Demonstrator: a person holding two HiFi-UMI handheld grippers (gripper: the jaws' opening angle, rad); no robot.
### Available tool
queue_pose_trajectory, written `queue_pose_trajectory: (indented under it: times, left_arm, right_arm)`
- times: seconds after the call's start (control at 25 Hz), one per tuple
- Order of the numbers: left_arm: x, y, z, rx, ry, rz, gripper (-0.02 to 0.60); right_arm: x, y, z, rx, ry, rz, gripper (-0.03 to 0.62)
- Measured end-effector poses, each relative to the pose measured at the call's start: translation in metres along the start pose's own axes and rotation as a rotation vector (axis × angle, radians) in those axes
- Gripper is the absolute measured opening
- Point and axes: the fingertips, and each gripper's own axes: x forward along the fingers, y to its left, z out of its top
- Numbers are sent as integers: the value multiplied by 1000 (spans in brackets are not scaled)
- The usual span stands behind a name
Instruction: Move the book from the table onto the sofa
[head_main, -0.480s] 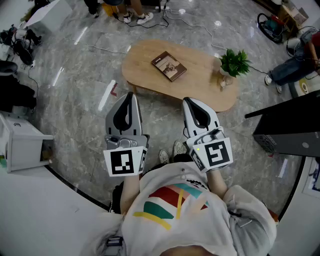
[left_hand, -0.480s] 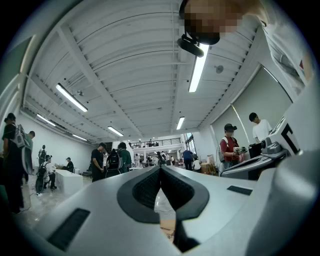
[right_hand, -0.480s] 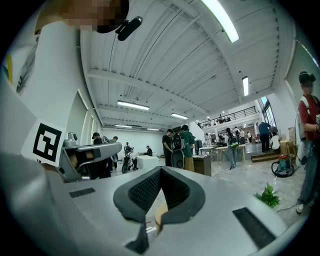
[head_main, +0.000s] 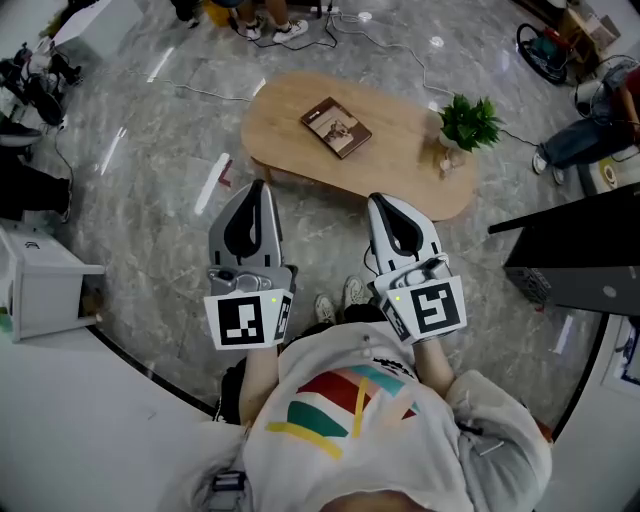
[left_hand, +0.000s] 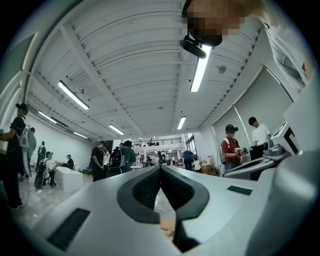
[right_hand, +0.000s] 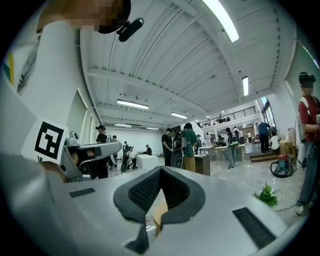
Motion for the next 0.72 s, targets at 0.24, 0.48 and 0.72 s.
queue_pose_trajectory:
  times: [0.24,0.48,0.72]
  left_arm:
    - [11,-10,-2,-2,3,-6,8]
    - [29,-20,0,14,2,-6,8]
    - [46,-33,2,26,-27,15,8]
  right_arm:
    - [-3,-21,-1,32,-17,-32,11]
    - [-3,-43,0,46,-35,-30,12]
    - [-11,-63,-10,28,-16,2,12]
